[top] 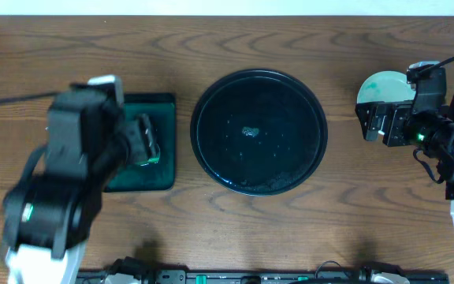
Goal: Clean dirty plates on tray and stack at the side
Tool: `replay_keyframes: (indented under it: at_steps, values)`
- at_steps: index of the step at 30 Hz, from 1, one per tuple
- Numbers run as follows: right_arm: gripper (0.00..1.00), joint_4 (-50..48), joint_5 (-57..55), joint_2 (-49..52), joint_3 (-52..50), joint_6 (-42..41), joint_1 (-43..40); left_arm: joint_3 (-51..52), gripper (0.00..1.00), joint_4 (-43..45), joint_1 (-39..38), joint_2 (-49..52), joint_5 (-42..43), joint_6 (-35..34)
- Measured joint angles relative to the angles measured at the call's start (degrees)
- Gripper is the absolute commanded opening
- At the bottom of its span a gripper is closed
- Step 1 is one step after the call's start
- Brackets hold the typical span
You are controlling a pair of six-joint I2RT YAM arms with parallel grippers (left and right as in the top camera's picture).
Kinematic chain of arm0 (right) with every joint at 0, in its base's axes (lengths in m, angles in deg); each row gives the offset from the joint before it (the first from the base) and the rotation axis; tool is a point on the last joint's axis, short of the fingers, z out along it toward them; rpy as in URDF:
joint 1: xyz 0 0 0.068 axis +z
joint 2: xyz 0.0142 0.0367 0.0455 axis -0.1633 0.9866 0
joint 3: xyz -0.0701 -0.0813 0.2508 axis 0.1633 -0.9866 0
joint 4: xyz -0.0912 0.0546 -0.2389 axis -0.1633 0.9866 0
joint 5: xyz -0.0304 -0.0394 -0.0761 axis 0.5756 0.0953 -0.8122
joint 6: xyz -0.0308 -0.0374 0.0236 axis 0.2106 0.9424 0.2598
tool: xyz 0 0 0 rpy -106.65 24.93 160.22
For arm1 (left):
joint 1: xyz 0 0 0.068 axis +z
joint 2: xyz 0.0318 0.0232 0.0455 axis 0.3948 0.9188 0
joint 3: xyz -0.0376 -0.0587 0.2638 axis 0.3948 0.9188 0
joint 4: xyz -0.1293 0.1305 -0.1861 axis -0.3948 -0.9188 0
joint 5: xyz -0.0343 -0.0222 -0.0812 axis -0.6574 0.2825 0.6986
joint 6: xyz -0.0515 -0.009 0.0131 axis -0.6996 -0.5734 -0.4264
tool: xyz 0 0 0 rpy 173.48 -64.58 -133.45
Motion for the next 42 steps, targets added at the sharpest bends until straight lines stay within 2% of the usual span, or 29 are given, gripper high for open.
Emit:
replay_keyframes:
  at_steps: [2,4,11,42]
  values:
    - [0.99,0.15,-1.01,0.00,0.00,0.11,0.00,0.00,0.74,-0.24,-0.63,-4.79,0.02,0.00]
    - [0.99,0.15,-2.16,0.00,0.00,0.24,0.00,0.00,0.82,-0.31,-0.76,-9.16,0.00,-0.02]
    - [0.99,1.27,-4.26,0.00,0.02,0.28,0.00,-0.02,0.82,-0.59,-0.81,-18.05,-0.04,0.20]
    - [0.99,1.42,-4.68,0.00,0.02,0.28,0.00,-0.02,0.82,-3.10,-0.81,-18.86,-0.04,0.20]
